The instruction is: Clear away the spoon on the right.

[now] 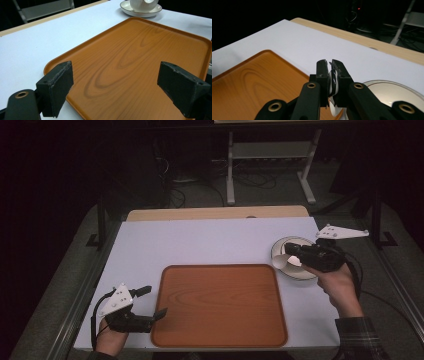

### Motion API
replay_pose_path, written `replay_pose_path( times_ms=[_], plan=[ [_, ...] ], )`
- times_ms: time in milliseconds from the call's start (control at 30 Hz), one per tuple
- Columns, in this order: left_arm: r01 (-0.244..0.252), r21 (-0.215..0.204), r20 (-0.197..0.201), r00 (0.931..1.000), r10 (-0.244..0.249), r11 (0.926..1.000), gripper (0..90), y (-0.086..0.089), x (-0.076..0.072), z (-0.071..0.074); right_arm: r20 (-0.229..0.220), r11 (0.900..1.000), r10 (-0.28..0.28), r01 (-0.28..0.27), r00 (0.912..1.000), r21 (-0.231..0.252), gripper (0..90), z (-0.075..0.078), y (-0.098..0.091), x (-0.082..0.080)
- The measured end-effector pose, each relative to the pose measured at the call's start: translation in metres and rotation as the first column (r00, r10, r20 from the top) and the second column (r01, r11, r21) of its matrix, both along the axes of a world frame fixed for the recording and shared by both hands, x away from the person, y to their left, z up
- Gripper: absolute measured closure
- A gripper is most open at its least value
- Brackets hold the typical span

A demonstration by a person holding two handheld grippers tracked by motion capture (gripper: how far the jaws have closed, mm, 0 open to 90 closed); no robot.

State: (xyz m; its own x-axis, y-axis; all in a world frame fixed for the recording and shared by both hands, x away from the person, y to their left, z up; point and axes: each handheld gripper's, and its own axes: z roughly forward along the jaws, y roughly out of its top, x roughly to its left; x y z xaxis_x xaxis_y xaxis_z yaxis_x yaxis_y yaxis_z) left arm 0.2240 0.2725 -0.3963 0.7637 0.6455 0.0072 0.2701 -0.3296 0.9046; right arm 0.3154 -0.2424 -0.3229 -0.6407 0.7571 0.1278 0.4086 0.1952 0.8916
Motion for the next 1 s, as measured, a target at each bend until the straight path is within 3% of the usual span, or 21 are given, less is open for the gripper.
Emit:
replay_pose_path(
  times_ms=[567,1000],
  plan=[
    [-0.003,-0.002,0.001,1.0,0.003,1.0,12.8,0.001,0.0,0.0,-0.051,0.9917,0.124,-0.125,0.991,-0.03,83.7,-0.011,0.032,-0.012],
    [-0.001,0.002,0.002,1.0,0.001,1.0,12.8,0.0,-0.001,0.001,-0.1,0.9825,0.167,-0.174,0.9809,-0.066,83.6,-0.023,0.042,-0.022]
  ],
)
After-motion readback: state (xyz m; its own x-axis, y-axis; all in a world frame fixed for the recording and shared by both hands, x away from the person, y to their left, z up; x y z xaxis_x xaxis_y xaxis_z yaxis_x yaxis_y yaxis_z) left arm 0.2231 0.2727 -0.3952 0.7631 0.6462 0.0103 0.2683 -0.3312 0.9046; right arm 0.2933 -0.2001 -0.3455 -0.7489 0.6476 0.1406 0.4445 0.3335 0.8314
